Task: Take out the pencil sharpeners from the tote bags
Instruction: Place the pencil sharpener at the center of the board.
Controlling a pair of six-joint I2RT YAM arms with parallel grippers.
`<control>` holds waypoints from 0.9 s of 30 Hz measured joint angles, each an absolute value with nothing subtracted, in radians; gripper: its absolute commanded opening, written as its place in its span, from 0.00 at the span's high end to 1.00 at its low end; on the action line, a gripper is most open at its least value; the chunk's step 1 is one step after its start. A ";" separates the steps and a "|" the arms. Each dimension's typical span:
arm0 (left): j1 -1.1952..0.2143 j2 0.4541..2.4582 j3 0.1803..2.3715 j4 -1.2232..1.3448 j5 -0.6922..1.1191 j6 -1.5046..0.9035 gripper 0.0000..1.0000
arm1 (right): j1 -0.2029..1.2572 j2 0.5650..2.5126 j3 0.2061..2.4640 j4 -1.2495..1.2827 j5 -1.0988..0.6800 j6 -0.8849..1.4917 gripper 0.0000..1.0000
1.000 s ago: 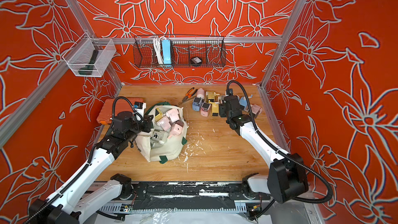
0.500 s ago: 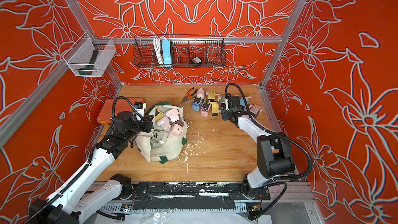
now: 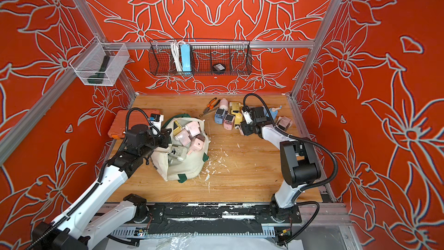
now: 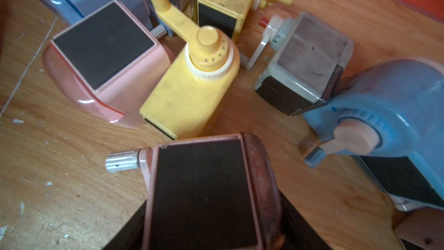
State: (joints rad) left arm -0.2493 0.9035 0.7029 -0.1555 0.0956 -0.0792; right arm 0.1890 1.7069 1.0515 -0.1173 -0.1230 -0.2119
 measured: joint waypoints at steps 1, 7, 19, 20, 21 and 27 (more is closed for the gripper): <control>-0.249 0.904 0.703 -0.155 0.096 -0.079 1.00 | 0.189 1.715 1.054 -0.114 -0.129 -0.219 0.68; -0.249 0.906 0.703 -0.154 0.096 -0.079 1.00 | 0.184 1.736 1.054 -0.088 -0.152 -0.273 0.66; -0.250 0.909 0.703 -0.150 0.096 -0.079 1.00 | 0.155 1.756 1.054 -0.027 -0.187 -0.313 0.36; -0.250 0.910 0.703 -0.149 0.096 -0.079 1.00 | 0.155 1.758 1.053 -0.025 -0.187 -0.313 0.34; -0.250 0.911 0.703 -0.149 0.096 -0.079 1.00 | 0.155 1.759 1.053 -0.023 -0.186 -0.313 0.32; -0.250 0.912 0.703 -0.148 0.096 -0.079 1.00 | 0.155 1.759 1.038 0.017 -0.185 -0.308 0.25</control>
